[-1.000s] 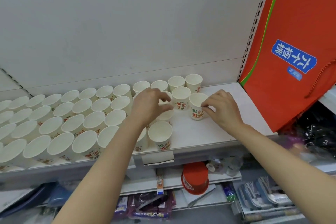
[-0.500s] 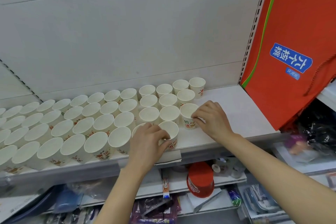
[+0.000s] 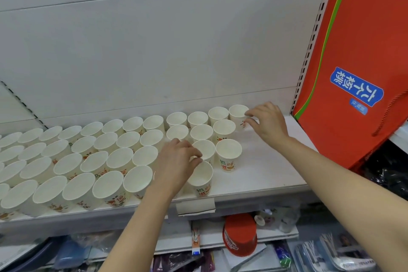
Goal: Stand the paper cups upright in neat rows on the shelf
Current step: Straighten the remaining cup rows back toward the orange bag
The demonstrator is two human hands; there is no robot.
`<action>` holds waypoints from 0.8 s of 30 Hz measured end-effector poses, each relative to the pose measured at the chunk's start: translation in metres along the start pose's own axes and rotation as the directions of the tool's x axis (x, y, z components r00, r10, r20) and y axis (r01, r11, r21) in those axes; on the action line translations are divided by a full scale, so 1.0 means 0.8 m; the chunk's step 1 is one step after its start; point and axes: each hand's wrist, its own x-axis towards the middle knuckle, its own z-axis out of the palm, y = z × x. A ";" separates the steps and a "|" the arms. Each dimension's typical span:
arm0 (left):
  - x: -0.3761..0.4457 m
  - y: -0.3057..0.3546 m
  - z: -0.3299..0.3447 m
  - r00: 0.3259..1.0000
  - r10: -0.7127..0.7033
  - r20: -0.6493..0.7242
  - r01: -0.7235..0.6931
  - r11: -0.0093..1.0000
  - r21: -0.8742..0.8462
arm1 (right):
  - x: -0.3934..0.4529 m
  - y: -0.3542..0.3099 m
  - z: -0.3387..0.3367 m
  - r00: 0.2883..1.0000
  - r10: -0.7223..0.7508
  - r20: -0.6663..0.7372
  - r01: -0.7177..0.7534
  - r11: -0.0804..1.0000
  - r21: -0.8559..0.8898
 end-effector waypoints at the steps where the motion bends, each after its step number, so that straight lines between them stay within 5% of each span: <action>1: -0.001 0.000 0.002 1.000 0.001 -0.001 -0.001 1.000 0.005 | 0.008 0.003 0.003 0.999 0.005 0.033 -0.005 1.000 -0.006; 12: -0.012 -0.012 0.026 0.993 0.036 -0.114 -0.038 0.999 -0.020 | 0.049 0.017 0.039 0.946 -0.023 0.322 0.059 0.993 -0.104; 18: -0.012 -0.005 0.024 0.990 0.027 -0.135 -0.029 0.999 -0.017 | 0.044 0.019 0.033 0.970 -0.006 0.245 0.040 0.991 -0.131; 24: -0.015 0.006 0.010 0.995 -0.028 -0.095 0.018 0.995 -0.098 | -0.022 0.005 -0.026 0.999 -0.034 0.038 0.033 0.999 0.041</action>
